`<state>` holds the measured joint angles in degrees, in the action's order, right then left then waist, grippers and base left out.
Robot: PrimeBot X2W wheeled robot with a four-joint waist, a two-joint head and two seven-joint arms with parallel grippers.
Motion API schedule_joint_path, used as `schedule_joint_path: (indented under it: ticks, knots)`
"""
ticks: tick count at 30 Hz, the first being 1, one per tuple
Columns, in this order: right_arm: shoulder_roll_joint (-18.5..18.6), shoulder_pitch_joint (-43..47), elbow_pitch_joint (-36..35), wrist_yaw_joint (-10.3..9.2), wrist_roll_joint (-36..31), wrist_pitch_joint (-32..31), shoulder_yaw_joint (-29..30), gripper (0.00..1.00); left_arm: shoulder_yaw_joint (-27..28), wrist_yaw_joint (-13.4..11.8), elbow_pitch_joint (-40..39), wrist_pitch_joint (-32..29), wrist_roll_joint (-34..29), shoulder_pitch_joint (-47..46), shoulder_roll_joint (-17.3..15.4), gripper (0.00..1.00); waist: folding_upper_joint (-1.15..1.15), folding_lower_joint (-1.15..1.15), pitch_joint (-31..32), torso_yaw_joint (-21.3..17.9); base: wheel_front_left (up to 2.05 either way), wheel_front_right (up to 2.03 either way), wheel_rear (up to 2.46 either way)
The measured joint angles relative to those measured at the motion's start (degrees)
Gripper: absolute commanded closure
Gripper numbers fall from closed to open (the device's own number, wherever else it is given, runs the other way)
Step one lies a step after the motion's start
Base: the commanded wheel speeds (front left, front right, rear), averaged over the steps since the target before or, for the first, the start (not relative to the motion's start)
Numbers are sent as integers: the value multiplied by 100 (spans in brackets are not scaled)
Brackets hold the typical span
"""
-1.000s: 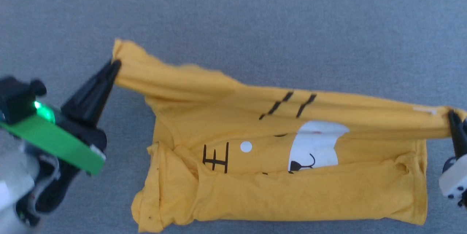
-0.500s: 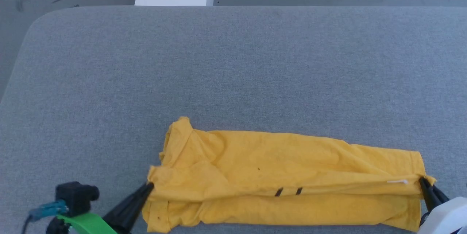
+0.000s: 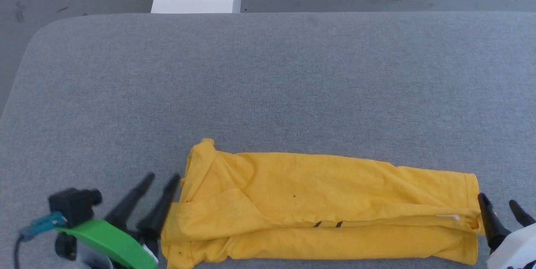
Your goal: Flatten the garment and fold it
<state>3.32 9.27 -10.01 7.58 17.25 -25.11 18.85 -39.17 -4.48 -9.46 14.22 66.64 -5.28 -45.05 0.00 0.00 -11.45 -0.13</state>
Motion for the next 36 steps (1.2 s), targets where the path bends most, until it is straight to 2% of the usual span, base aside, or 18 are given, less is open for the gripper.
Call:
schedule_joint_path:
  ticks: [1,2,6,11,18,19,21,30,36]
  knots:
    - [-1,-4,-60,0,38,-10,34,0,219,-63,-54,19,-21,5,66,0,0,0,10,1,0,0,0]
    - [-3,-19,-188,0,55,-16,244,0,1573,-471,-285,52,-857,143,534,0,0,0,3,25,0,0,0]
    - [-7,-20,-90,0,-86,-64,281,0,2583,-573,-616,56,-2026,557,1183,0,0,0,-57,55,0,0,0]
    - [-18,-53,274,0,-281,-100,215,0,3186,-453,-758,56,-3069,960,1826,0,0,0,-130,117,0,0,0]
    - [-29,-177,882,0,-325,-187,9,0,3424,-20,-597,56,-3797,1121,2253,0,0,0,-237,199,0,0,0]
    - [-26,-199,948,0,-330,-223,-36,23,3459,33,-572,56,-3874,1121,2298,0,0,0,-248,210,0,0,0]
    - [-5,-246,1031,-1,-315,-289,-58,100,3502,129,-537,56,-3989,1120,2380,0,0,0,-269,225,0,0,0]
    - [-18,-404,1143,3,-257,-470,0,100,3686,472,-333,56,-4147,1119,2752,0,0,0,-189,249,0,0,0]
    - [33,-546,1095,3,-438,-412,632,100,3795,613,-258,56,-4307,1141,2913,0,0,0,-83,226,0,0,0]
